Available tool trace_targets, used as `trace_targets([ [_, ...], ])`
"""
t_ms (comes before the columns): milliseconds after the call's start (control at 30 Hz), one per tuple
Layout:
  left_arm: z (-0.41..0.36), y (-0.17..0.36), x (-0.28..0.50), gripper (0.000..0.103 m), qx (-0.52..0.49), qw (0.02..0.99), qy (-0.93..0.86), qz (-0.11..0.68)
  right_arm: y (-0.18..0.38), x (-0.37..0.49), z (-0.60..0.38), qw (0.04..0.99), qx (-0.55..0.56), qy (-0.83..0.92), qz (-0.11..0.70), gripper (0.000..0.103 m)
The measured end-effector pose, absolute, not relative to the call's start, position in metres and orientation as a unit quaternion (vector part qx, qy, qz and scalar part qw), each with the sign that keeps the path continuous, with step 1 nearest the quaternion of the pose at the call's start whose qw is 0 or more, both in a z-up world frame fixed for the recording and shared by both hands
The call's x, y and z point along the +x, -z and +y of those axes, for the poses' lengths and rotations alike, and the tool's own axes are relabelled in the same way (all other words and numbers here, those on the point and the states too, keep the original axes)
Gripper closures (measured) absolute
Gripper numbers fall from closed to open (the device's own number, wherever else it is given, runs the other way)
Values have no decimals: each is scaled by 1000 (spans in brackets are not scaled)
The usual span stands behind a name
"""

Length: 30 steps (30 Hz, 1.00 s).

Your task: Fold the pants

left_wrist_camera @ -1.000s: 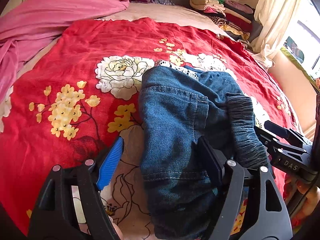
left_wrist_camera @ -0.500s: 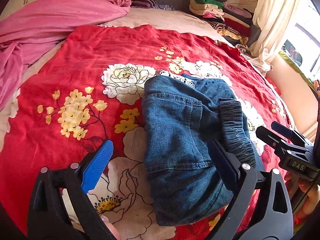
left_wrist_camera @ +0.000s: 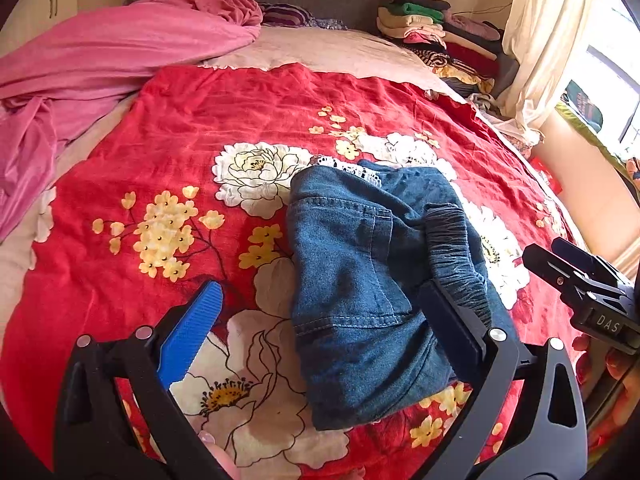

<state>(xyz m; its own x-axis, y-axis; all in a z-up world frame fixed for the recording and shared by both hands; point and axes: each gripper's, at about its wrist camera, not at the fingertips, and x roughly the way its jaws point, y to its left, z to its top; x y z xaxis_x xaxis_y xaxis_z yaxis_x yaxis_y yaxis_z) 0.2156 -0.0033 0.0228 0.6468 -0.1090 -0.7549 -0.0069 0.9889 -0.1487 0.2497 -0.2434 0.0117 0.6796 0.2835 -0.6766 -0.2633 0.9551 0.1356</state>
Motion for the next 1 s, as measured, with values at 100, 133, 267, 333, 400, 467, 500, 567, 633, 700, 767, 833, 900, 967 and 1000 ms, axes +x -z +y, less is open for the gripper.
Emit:
trace_targets([
  [100,-3,-27,211,10,-70,907,28,415,-17,246,-244,919,14,-149,365,5],
  [133,-3,-29,209,10,-69,908,27,413,-19,244,-244,920,13,-149,363,5],
  [267,-3,-36,202,10,-70,911,26,405,-27,236,-245,923,14,-148,354,5],
  [333,-2,-41,198,10,-72,913,27,401,-32,231,-246,925,15,-149,349,5],
  [400,-2,-45,193,10,-73,915,27,396,-36,225,-247,927,14,-150,343,5],
  [467,-3,-49,188,10,-72,917,26,391,-41,218,-248,930,11,-150,336,5],
  [500,-3,-51,185,10,-74,918,26,389,-44,214,-249,931,9,-149,332,5],
  [567,-3,-55,178,10,-76,920,26,385,-49,206,-249,935,2,-147,324,5],
  [633,-3,-58,171,10,-78,921,26,381,-53,198,-250,936,0,-146,319,5],
  [700,-4,-61,164,10,-79,922,27,378,-57,190,-252,938,-4,-146,314,5],
  [767,-5,-63,157,10,-77,923,27,375,-61,181,-253,940,-7,-147,307,5],
  [833,-6,-65,150,10,-77,924,28,373,-66,173,-254,942,-9,-148,301,5],
  [900,-7,-66,142,10,-77,925,28,370,-70,164,-255,944,-12,-150,295,5],
  [967,-8,-67,133,10,-77,926,29,367,-72,157,-256,944,-11,-153,292,5],
  [1000,-9,-67,128,10,-77,927,29,367,-73,154,-258,944,-7,-156,291,5],
])
